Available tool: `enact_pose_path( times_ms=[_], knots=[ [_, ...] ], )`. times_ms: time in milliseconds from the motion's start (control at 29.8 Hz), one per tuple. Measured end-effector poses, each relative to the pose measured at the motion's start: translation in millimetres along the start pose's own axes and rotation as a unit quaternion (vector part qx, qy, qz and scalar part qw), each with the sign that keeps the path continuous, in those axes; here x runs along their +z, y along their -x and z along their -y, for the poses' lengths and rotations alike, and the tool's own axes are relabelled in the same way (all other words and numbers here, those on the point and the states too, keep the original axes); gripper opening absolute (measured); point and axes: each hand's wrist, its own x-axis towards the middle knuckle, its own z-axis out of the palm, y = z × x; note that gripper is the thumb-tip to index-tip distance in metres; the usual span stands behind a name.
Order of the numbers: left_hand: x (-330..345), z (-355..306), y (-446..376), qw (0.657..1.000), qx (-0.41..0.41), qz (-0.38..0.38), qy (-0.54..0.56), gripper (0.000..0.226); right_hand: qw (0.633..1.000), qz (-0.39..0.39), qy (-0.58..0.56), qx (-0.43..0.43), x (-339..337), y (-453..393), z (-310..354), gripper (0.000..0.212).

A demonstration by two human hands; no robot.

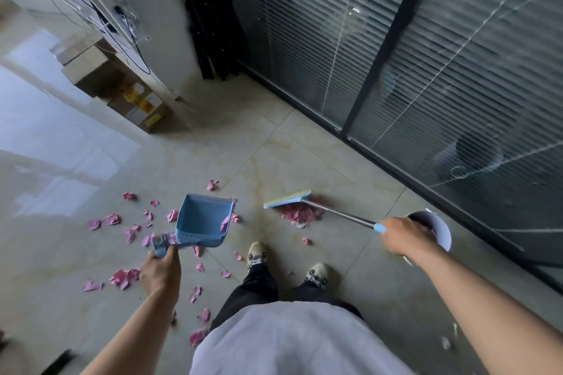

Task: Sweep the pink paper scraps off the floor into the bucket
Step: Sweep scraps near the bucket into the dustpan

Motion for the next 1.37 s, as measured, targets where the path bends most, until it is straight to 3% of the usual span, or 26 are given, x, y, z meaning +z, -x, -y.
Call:
enact_pose_path(
  times_ms=[168,268,402,503,738,872,972,1375],
  knots=[
    [3,0,11,0.999,0.028,0.03,-0.017,0.029,0.995,-0.005,-0.088,0.044,42,-14,-41,0.024],
    [3,-10,16,0.994,0.075,0.056,-0.05,0.025,0.992,0.003,-0.11,0.06,83,-36,-53,0.039],
    [8,-30,10,0.978,0.144,0.111,-0.102,0.019,0.978,0.026,-0.189,0.086,74,-6,-23,0.039],
    [15,-53,-1,0.947,0.216,0.161,-0.172,0.014,0.963,0.075,-0.226,0.124,74,24,8,0.025],
    [46,-74,-40,0.837,0.375,0.256,-0.307,0.022,0.928,0.125,-0.289,0.2,87,74,81,0.026],
    [65,-72,-66,0.806,0.395,0.306,-0.317,0.03,0.914,0.125,-0.313,0.226,97,83,126,0.036],
    [74,-75,-81,0.806,0.388,0.319,-0.314,0.03,0.912,0.13,-0.318,0.226,99,89,151,0.04],
    [99,-79,-91,0.794,0.383,0.364,-0.301,0.032,0.89,0.152,-0.386,0.189,102,121,203,0.026]
  ],
)
